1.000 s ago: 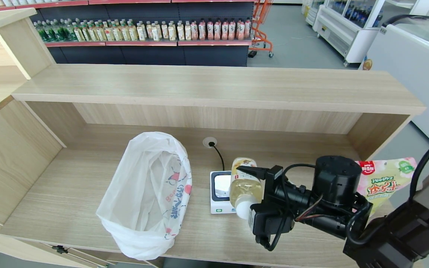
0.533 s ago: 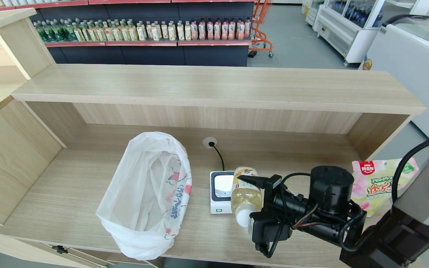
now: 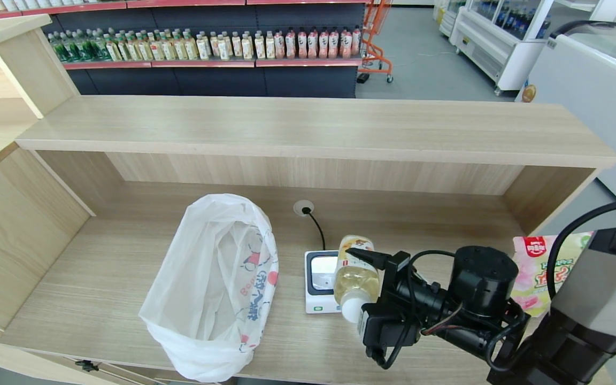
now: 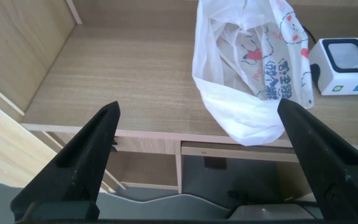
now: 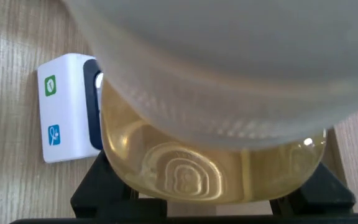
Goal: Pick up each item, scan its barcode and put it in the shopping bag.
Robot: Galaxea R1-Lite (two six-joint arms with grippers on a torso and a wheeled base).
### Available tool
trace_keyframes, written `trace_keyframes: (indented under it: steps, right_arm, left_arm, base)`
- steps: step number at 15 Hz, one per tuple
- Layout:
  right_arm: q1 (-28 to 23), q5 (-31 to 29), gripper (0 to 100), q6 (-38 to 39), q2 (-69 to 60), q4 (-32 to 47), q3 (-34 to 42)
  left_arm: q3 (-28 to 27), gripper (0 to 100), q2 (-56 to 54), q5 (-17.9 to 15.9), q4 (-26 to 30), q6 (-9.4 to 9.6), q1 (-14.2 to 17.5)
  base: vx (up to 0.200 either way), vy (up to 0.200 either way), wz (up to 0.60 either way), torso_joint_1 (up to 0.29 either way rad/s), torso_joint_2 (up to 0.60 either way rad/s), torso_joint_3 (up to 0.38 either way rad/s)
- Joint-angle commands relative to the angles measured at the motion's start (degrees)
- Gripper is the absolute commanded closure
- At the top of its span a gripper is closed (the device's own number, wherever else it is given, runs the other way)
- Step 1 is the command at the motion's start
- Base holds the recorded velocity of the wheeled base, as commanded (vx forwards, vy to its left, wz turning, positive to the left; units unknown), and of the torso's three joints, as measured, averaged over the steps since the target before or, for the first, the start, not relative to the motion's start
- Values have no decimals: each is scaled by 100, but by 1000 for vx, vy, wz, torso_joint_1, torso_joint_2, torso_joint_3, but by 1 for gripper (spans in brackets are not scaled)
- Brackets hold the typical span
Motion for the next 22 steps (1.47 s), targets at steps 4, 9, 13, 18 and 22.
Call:
trace_keyframes:
  steps: [4,9,13,18,22]
  right_arm:
    - [34,-29,100,-12,53,16,39]
    - [25,-117,100,-21,247,-265,285]
    - [34,-310,100,-12,255,-265,311]
    - [87,-600,100,84,220,-265,311]
    - [201,-794,100,251,176,-265,267]
  left_arm:
    - [0,0,-1,1,-2,7,-7]
    - [0,0,-1,1,-2,7,-7]
    - [0,0,-1,1,-2,15,-7]
    - [0,0,-1,1,-2,15,-7]
    - [0,0,-1,1,-2,15,-7]
  base:
    - [0,0,0,0,0,0]
    - [0,0,0,0,0,0]
    - [0,0,0,0,0,0]
    - [0,0,0,0,0,0]
    - [0,0,0,0,0,0]
